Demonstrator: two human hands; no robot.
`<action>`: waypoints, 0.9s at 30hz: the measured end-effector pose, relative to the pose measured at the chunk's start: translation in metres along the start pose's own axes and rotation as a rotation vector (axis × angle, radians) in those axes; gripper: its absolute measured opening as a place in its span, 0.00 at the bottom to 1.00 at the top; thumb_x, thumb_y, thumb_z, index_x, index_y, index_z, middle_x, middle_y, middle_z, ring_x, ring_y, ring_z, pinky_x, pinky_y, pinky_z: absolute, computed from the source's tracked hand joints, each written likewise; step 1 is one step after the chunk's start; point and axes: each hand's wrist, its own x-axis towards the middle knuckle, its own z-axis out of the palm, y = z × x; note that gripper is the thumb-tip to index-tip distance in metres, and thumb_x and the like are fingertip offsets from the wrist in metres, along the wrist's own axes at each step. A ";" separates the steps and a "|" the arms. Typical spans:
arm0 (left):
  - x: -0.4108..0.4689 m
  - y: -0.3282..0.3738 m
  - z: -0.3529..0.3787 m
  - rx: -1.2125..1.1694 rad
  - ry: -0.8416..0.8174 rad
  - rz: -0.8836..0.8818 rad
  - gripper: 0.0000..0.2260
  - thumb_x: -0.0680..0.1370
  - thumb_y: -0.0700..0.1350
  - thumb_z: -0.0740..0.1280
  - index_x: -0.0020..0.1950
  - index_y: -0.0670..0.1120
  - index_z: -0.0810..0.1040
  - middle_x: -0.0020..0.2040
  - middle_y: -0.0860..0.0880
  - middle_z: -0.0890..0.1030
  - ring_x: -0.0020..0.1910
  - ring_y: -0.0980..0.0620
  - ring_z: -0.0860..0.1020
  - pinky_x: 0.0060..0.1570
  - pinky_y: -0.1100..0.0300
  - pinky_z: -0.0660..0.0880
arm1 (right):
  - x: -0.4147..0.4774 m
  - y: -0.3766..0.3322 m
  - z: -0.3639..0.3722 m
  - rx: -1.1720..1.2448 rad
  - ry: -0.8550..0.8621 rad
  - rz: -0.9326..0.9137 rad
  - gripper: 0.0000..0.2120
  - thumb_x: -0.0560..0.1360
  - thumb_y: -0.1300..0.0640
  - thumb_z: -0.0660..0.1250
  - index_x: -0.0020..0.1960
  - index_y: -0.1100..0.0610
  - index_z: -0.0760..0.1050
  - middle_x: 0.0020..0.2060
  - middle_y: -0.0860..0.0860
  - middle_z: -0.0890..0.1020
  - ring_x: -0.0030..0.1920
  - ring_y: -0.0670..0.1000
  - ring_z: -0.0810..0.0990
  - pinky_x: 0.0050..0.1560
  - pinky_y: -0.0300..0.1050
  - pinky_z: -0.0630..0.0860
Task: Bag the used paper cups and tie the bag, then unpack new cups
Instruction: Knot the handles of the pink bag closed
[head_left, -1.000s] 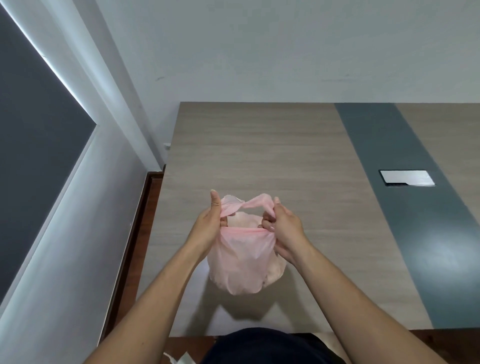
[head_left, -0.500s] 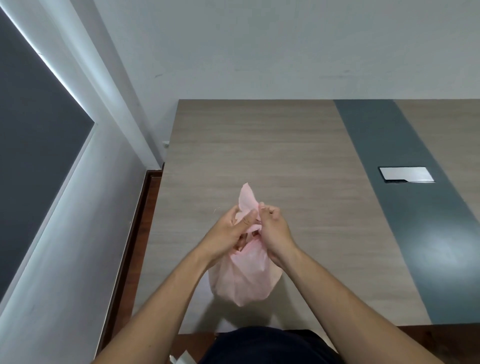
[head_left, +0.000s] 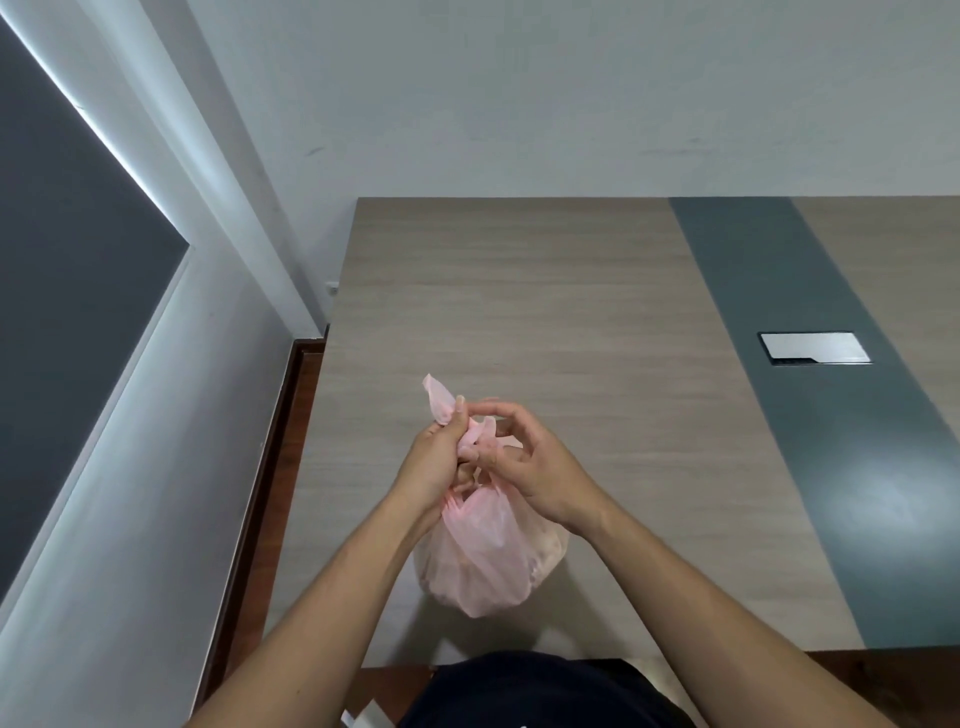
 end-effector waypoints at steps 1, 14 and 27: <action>0.000 0.000 0.000 0.004 -0.011 0.010 0.24 0.91 0.60 0.59 0.63 0.44 0.86 0.27 0.50 0.65 0.21 0.55 0.60 0.24 0.62 0.57 | 0.001 0.001 -0.001 -0.058 0.040 -0.018 0.12 0.82 0.53 0.77 0.63 0.51 0.81 0.58 0.57 0.87 0.50 0.62 0.91 0.59 0.63 0.87; -0.020 -0.008 -0.008 0.676 0.059 0.547 0.16 0.92 0.48 0.62 0.77 0.60 0.82 0.41 0.51 0.88 0.38 0.57 0.85 0.43 0.66 0.79 | 0.020 0.007 -0.009 -0.474 0.376 -0.022 0.09 0.90 0.46 0.59 0.59 0.52 0.72 0.48 0.43 0.86 0.39 0.29 0.83 0.37 0.28 0.73; -0.009 -0.007 -0.023 1.110 0.092 0.929 0.10 0.82 0.38 0.67 0.57 0.44 0.87 0.52 0.49 0.85 0.48 0.53 0.81 0.47 0.55 0.80 | 0.025 -0.003 -0.025 -0.448 0.144 0.260 0.14 0.76 0.46 0.79 0.56 0.51 0.82 0.52 0.47 0.87 0.53 0.47 0.86 0.52 0.42 0.79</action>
